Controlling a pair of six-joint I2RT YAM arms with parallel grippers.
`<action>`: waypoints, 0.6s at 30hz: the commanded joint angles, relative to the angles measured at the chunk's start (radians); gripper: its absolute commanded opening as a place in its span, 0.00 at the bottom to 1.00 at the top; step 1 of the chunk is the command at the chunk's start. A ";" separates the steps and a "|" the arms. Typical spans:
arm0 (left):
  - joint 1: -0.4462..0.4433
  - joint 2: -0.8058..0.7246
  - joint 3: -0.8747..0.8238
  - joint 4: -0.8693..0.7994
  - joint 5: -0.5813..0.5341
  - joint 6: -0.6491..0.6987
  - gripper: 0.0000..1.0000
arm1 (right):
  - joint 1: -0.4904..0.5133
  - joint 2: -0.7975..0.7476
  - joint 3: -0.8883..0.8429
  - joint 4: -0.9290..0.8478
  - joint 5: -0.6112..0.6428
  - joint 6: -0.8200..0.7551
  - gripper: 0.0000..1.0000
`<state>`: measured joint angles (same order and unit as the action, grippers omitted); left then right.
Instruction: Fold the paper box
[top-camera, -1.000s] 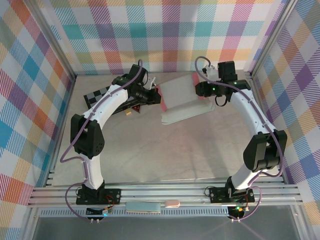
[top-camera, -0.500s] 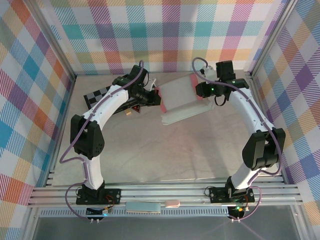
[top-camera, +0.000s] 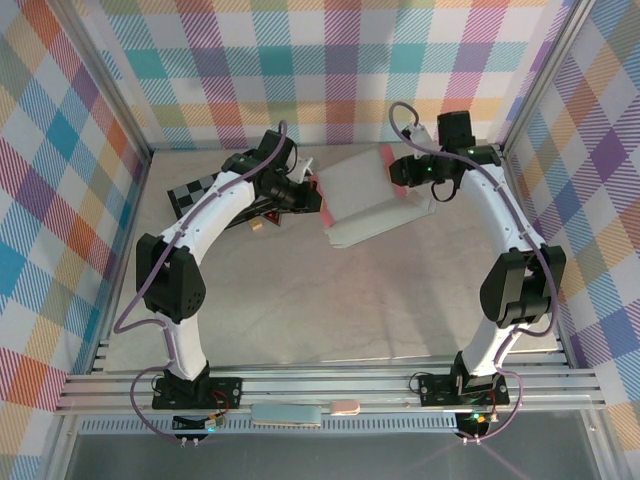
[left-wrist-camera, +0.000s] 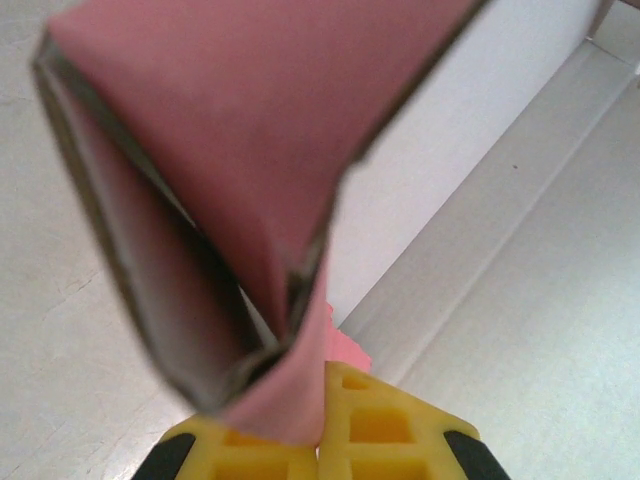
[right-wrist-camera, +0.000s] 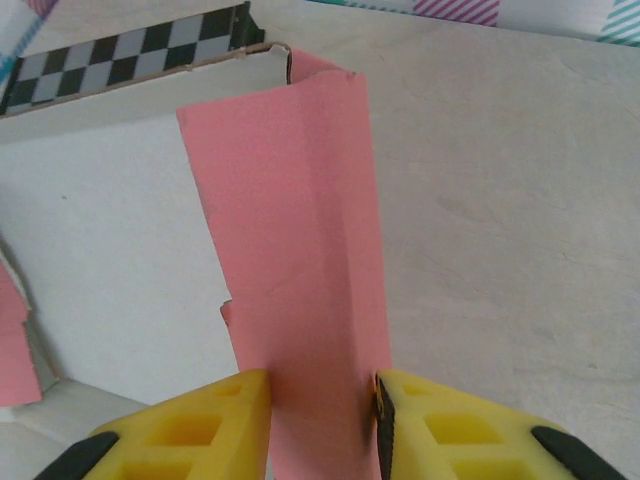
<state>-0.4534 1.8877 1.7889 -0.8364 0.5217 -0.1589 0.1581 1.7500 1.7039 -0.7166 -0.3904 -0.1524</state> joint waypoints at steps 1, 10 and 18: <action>-0.022 -0.036 -0.013 -0.010 0.030 0.048 0.00 | -0.001 0.012 0.039 -0.011 -0.127 -0.041 0.32; -0.021 -0.031 0.003 -0.013 0.042 0.058 0.00 | -0.002 0.035 0.045 -0.017 -0.065 -0.054 0.40; -0.021 -0.034 -0.005 -0.023 0.036 0.070 0.00 | 0.000 0.066 0.110 -0.037 -0.048 -0.056 0.37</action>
<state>-0.4561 1.8877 1.7885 -0.8368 0.5220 -0.1356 0.1505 1.8061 1.7695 -0.7475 -0.4175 -0.1814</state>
